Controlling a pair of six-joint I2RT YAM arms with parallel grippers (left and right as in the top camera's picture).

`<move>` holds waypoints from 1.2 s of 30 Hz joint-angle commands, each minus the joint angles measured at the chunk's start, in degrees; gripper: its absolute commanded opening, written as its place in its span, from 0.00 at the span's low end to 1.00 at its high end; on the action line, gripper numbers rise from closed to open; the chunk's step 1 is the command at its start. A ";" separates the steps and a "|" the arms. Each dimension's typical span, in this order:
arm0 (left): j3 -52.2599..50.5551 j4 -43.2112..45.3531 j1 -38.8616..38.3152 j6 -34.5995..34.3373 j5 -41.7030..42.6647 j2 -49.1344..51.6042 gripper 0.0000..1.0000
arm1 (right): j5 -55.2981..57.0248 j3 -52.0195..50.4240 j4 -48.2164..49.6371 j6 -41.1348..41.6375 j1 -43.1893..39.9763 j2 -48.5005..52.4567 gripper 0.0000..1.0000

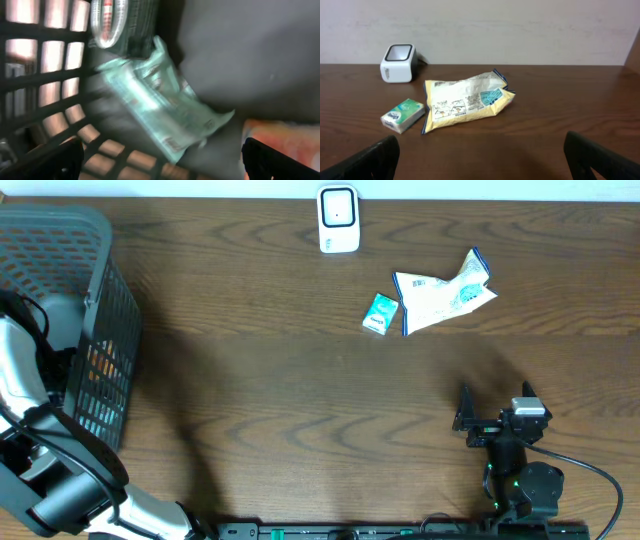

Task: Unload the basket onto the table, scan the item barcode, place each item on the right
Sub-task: 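Reach the left gripper into the basket and grasp the green wipes pack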

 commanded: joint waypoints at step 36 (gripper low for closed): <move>-12.09 19.80 0.04 9.75 0.33 -3.39 0.07 | -0.17 -0.07 -0.24 0.20 -0.28 -0.20 0.99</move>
